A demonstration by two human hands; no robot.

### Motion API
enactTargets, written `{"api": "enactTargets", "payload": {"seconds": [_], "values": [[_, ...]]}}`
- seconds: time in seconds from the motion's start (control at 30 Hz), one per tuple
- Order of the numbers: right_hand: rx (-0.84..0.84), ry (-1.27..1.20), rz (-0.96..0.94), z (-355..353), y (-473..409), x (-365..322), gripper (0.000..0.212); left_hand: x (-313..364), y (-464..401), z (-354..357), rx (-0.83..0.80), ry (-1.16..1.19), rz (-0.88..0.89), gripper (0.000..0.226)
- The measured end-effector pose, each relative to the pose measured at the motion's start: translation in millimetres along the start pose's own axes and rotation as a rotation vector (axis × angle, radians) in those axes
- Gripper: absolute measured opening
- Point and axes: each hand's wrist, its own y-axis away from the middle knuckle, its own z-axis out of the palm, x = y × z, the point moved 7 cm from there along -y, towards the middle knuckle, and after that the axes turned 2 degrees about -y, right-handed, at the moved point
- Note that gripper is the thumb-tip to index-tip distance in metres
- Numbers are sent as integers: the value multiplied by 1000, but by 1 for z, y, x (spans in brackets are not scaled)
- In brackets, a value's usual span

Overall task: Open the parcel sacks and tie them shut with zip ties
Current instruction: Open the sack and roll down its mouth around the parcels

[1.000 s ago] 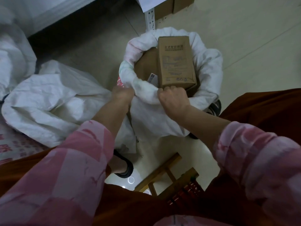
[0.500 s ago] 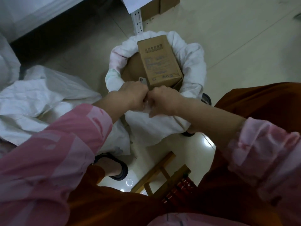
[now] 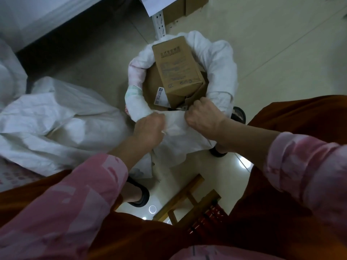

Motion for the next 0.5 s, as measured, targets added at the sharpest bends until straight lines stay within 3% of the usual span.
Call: {"api": "enactTargets", "payload": {"seconds": [0.07,0.17,0.2,0.3,0.37,0.43,0.5], "values": [[-34,22,-19,11,8,3,12,2,-2,-2,-166,120,21,23],[72,93,-48,6,10,5,10,13,-20,-59,36,171,106,31],[109,98,-57,4,8,4,13,19,-27,-71,29,182,140,36],[324,-16,-62,-13,6,4,15,38,-40,-62,-279,106,174,48],[398,-101,-62,-22,6,7,9,42,-50,-49,-335,90,129,38],[350,-158,-15,-22,4,14,12,45,-61,-46,-188,85,109,21],[92,-211,20,-14,-4,22,18,50,-63,-49,36,-100,123,14]]}}
